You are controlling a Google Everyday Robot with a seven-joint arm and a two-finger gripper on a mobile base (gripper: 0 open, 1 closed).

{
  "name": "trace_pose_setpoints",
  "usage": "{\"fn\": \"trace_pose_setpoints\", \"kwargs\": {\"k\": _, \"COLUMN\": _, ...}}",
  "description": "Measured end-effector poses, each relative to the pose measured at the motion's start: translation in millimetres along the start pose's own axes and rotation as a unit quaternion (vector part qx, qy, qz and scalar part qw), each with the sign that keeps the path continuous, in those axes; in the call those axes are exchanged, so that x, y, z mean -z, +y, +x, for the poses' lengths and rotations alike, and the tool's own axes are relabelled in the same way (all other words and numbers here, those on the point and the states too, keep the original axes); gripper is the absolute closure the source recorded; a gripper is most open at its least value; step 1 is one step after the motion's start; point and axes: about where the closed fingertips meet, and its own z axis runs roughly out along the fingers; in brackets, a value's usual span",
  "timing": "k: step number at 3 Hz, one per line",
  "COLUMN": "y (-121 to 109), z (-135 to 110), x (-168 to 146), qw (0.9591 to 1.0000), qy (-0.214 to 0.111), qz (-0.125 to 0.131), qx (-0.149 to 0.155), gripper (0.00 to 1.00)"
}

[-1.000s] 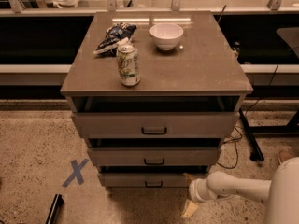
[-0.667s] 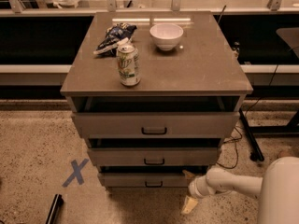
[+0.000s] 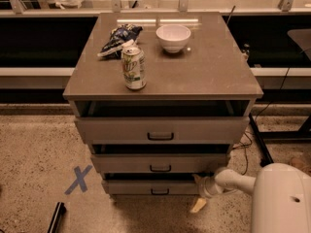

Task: Open bottom drawer

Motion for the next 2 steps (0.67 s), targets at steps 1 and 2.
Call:
{"fn": "trace_pose_setpoints", "kwargs": {"k": 1, "y": -13.0, "z": 13.3, "x": -12.3, "qw": 0.9998, "qy": 0.008, "qz": -0.001, "qx": -0.017, "gripper": 0.21}}
{"fn": "trace_pose_setpoints", "kwargs": {"k": 2, "y": -17.5, "z": 19.6, "x": -10.6, "qw": 0.9996, "qy": 0.016, "qz": 0.008, "qx": -0.022, "gripper": 0.36}}
